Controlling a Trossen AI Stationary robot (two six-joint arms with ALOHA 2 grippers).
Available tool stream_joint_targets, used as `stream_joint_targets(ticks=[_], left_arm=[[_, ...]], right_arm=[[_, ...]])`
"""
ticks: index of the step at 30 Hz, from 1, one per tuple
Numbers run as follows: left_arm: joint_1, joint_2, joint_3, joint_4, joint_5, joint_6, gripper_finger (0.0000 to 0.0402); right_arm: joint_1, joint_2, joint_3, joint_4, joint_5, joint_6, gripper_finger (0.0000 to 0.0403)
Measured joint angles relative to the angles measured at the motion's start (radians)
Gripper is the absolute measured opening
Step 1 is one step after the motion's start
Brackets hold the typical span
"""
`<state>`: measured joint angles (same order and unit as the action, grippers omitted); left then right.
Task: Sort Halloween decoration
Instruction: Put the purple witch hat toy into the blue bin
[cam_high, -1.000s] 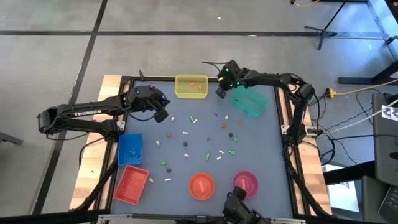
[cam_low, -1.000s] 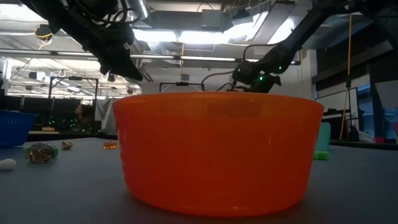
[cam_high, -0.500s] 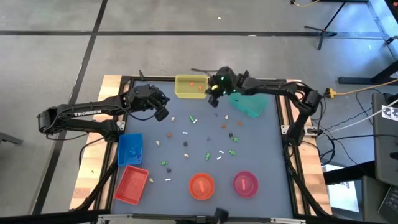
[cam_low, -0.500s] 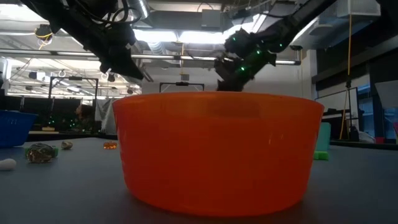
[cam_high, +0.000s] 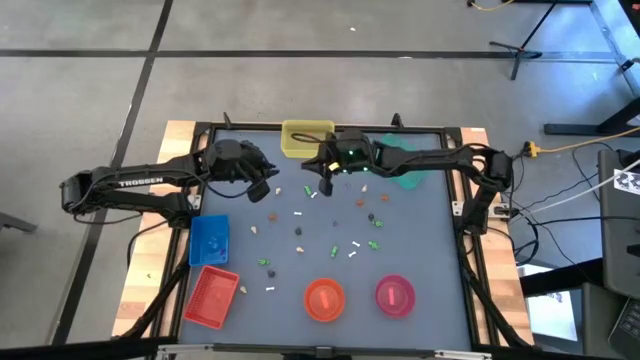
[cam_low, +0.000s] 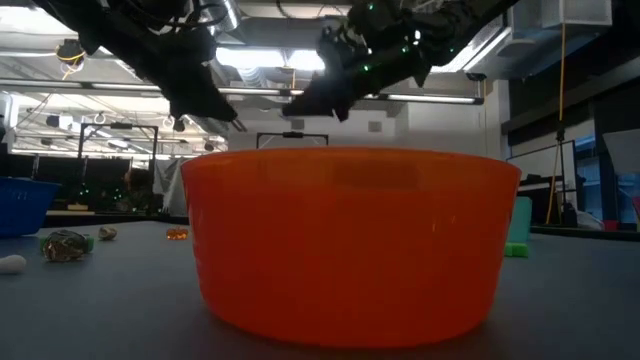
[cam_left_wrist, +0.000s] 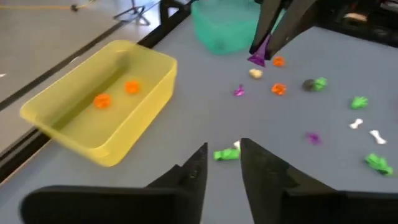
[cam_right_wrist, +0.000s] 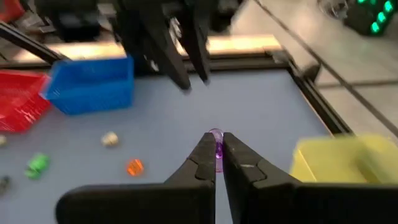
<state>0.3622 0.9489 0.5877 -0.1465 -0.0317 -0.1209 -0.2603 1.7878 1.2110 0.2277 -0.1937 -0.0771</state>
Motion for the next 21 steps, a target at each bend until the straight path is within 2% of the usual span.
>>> stream_joint_targets(ticks=[9,21], left_arm=[[-0.093,0.027,0.0,0.177,0.001,0.001,0.0157],[-0.128,0.111,0.0,0.353,-0.003,0.001,0.0165]], right_arm=[[0.026,0.0,0.0,0.13,-0.032,-0.009,0.001],[0.026,0.0,0.0,0.179,-0.159,-0.009,0.001]])
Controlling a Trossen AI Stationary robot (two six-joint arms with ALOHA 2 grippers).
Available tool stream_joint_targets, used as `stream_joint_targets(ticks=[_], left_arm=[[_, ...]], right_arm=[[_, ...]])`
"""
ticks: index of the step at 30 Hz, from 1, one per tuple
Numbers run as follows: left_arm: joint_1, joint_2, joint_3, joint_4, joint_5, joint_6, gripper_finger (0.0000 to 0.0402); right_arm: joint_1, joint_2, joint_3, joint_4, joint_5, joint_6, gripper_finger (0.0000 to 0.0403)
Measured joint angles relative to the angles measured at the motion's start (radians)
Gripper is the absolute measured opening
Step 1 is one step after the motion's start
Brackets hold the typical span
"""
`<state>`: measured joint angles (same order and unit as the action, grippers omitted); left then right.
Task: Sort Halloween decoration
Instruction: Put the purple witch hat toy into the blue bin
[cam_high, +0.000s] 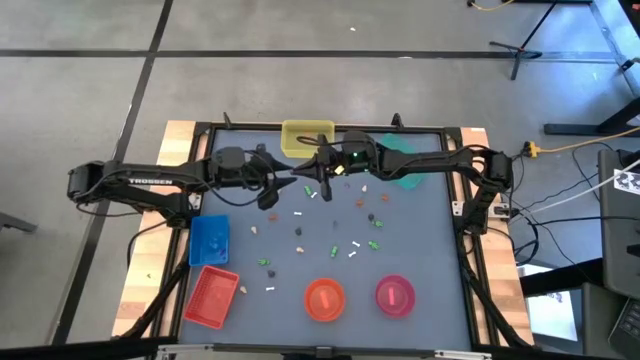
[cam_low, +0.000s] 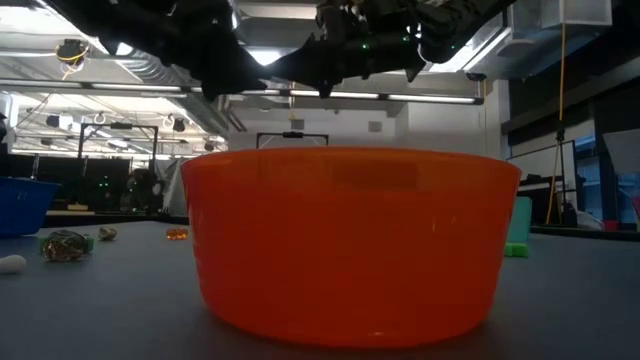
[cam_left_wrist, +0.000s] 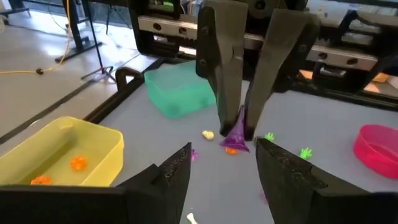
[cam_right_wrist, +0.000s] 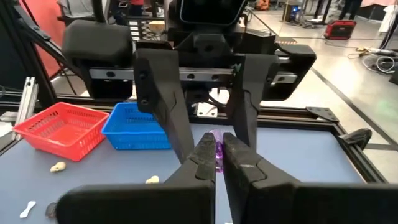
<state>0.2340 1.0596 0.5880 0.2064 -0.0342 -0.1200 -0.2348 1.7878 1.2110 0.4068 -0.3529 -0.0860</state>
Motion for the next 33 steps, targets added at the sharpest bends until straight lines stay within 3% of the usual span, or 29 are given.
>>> stream_joint_targets(ticks=[28,33], left_arm=[[0.0,0.001,0.0,0.039,0.018,0.0,0.0165],[0.0,0.001,0.0,0.039,0.018,0.0,0.0146]], right_arm=[[0.0,0.0,0.0,0.01,0.0,-0.001,0.001],[0.0,0.0,0.0,0.01,0.0,-0.001,0.001]])
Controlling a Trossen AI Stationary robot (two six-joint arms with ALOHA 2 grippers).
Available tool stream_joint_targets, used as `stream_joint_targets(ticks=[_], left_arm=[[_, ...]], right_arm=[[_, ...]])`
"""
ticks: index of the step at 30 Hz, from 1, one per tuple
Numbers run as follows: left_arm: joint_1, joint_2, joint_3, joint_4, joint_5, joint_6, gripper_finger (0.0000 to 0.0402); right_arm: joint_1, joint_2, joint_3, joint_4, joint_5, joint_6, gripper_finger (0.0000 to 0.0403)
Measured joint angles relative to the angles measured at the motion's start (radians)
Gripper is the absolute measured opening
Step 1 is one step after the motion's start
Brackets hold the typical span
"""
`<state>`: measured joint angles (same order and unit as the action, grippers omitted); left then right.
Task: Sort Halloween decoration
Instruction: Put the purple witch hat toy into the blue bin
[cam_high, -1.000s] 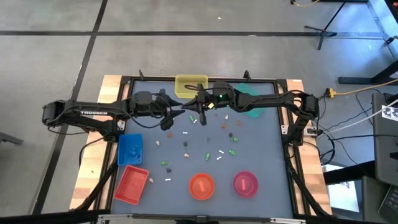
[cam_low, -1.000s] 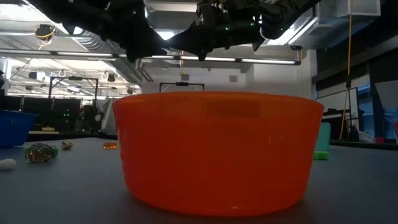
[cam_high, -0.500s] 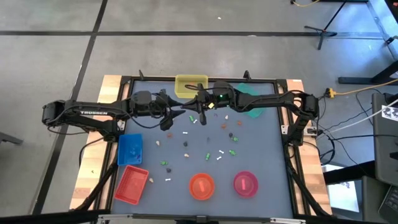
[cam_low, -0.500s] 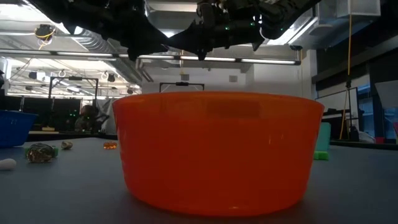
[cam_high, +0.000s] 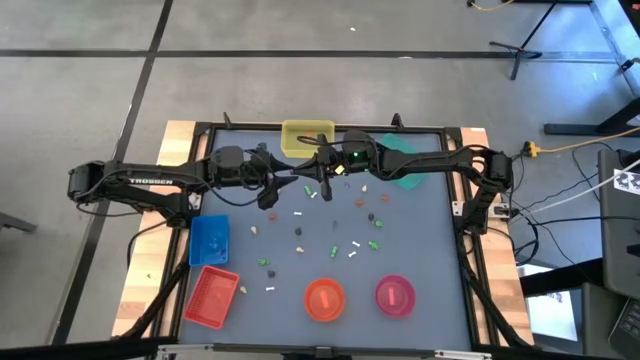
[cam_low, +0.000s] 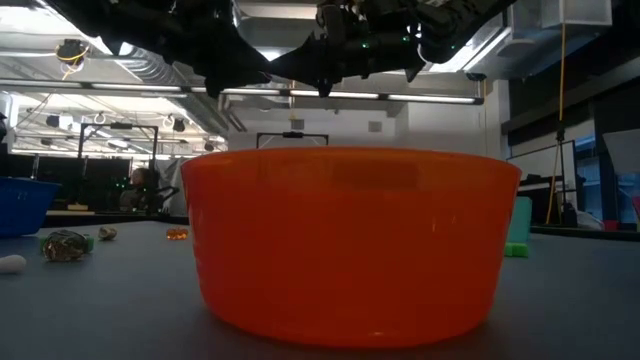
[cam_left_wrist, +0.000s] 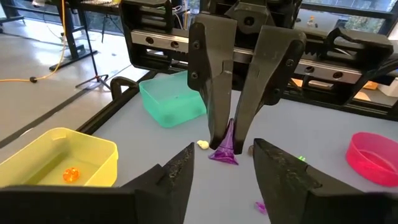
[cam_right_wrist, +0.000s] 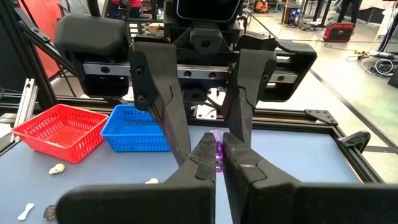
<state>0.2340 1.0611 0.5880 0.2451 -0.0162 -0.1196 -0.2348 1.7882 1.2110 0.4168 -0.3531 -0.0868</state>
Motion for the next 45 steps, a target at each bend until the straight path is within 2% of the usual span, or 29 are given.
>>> stream_joint_targets(ticks=[9,24,45], left_arm=[[0.0,0.0,0.0,0.0,0.0,0.0,0.01],[0.001,-0.001,0.0,-0.001,-0.001,0.001,0.0051],[0.001,-0.001,0.0,-0.001,-0.001,0.0,0.0044]], right_arm=[[0.0,0.0,0.0,0.0,0.0,0.0,0.001],[0.0,0.0,0.0,-0.001,-0.005,0.0,0.001],[0.0,0.0,0.0,-0.001,-0.017,0.009,0.0017]])
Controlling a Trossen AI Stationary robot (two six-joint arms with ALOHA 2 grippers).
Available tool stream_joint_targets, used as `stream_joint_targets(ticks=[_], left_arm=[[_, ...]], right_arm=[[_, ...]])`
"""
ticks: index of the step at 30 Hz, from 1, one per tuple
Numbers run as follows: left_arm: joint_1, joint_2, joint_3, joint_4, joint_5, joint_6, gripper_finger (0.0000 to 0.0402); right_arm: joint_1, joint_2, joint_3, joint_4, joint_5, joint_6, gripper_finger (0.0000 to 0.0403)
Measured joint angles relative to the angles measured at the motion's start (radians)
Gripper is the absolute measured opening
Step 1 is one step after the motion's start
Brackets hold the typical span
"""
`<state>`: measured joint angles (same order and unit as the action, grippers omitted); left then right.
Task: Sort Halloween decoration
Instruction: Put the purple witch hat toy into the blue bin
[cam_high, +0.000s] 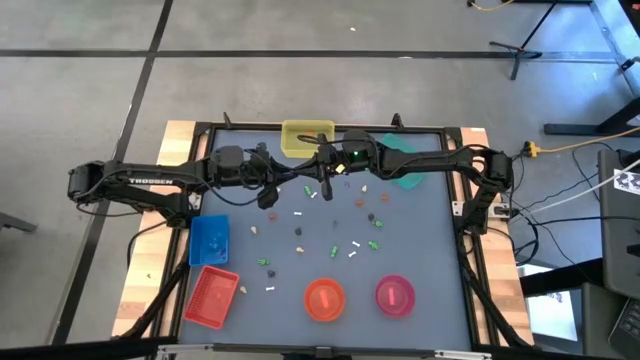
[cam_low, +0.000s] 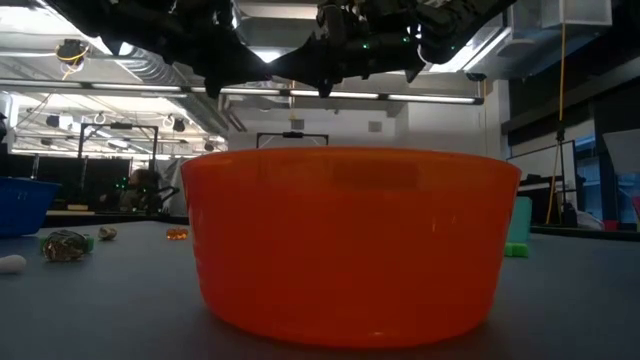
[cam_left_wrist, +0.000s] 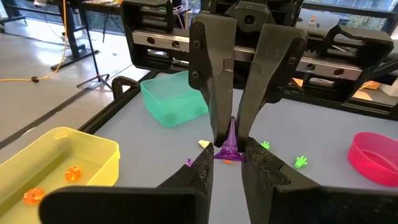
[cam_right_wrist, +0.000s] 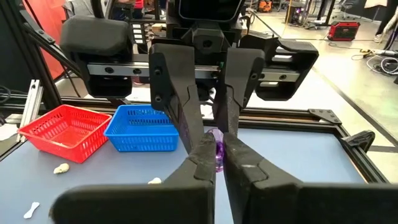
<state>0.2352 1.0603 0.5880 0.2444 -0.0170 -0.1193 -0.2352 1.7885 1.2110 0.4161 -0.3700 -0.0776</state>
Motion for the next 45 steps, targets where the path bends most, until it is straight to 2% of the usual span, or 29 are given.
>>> stream_joint_targets(ticks=[9,14,27,34,39,45], left_arm=[[0.0,0.0,0.0,0.001,0.003,-0.001,0.0044],[-0.001,0.0,0.0,0.006,0.005,-0.001,0.0044],[0.0,0.0,0.0,0.006,-0.026,-0.001,0.0044],[0.0,-0.056,0.0,-0.028,0.001,-0.021,0.0044],[-0.001,-0.188,0.0,-0.23,0.142,-0.173,0.0044],[-0.007,-0.35,0.0,-0.736,0.43,-0.441,0.0044]], right_arm=[[-0.001,0.0,0.0,0.002,0.02,0.0,0.0125],[-0.002,-0.01,0.0,-0.003,0.026,0.001,0.0161],[-0.001,-0.066,0.0,0.005,0.039,-0.005,0.0168],[-0.034,-0.147,0.0,-0.113,0.049,-0.006,0.0168],[-0.056,-0.207,0.0,-0.256,0.053,-0.007,0.0167],[-0.054,-0.215,0.0,-0.32,0.07,-0.009,0.0167]])
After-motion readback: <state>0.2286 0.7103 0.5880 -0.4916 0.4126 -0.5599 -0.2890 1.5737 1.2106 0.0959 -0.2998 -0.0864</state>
